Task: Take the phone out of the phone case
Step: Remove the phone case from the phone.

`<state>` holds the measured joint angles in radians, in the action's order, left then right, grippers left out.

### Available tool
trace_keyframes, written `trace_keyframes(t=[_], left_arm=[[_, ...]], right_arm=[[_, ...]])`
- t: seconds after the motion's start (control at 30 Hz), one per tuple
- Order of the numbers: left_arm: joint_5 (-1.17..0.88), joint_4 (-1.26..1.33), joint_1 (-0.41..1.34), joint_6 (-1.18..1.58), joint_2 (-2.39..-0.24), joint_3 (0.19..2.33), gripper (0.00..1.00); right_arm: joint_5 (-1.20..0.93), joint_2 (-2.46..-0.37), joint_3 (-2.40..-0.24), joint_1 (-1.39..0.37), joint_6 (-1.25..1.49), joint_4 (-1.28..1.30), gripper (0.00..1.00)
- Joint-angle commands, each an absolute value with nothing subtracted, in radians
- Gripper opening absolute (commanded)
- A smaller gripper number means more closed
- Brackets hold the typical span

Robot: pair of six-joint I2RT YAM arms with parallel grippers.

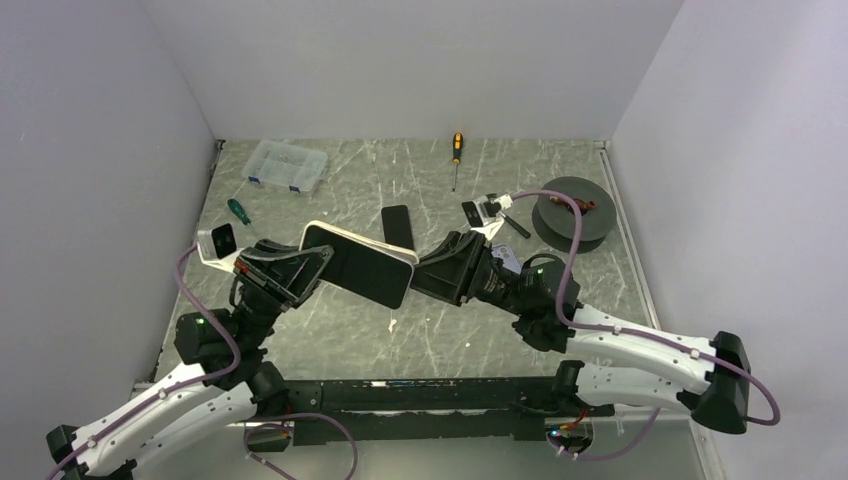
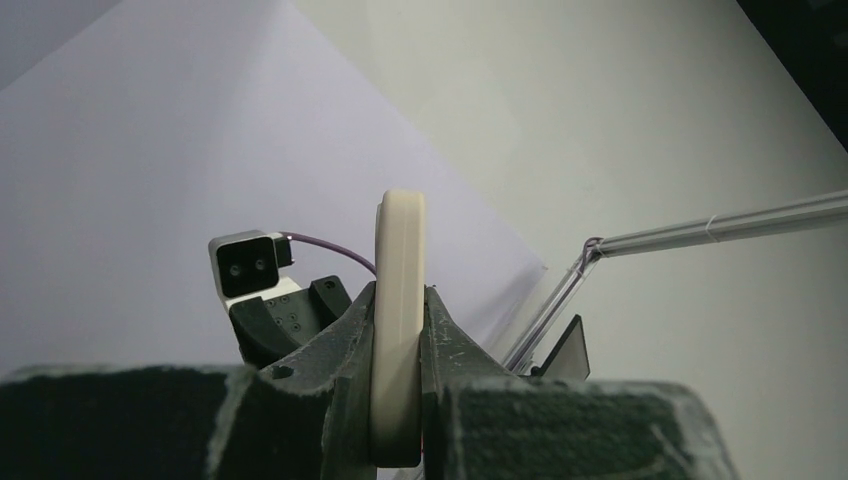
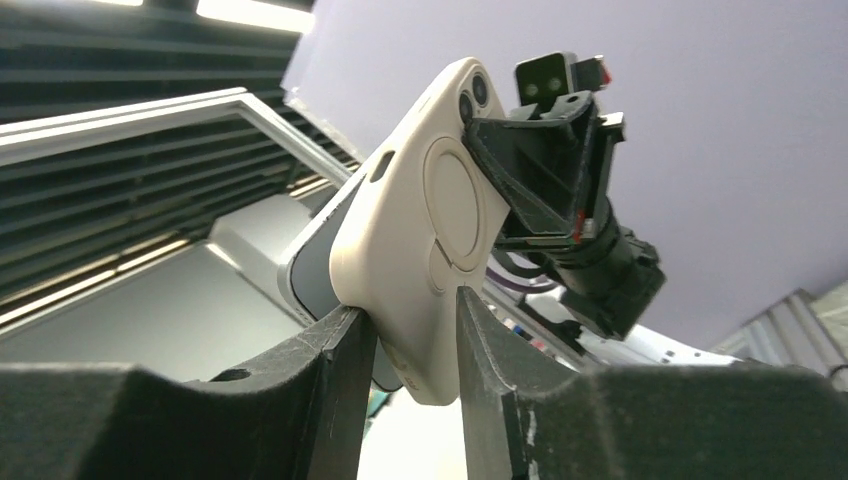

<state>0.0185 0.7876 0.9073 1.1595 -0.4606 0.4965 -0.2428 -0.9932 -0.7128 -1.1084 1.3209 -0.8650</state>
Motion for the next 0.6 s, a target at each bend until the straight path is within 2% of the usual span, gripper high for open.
trace_keyframes(t=[0.0, 0.1, 0.3, 0.4, 0.57], left_arm=[[-0.032, 0.650, 0.921, 1.098, -0.446, 0.515, 0.00], [-0.003, 0.597, 0.922, 1.104, -0.430, 0.501, 0.00], [0.070, 0.464, 0.922, 1.168, -0.429, 0.495, 0.00], [0.098, 0.430, 0.922, 1.199, -0.421, 0.475, 0.00], [0.124, 0.405, 0.921, 1.234, -0.394, 0.439, 0.00]], right_arm=[[-0.130, -0.975, -0.799, -1.141, 1.161, -0.494, 0.38], [-0.132, -0.999, -0.791, -1.144, 1.160, -0.522, 0.37], [-0.019, -1.013, -0.859, -1.178, 1.073, -0.339, 0.31], [-0.002, -1.006, -0.832, -1.178, 1.082, -0.363, 0.26], [0.033, -0.967, -0.722, -1.178, 1.130, -0.525, 0.26]])
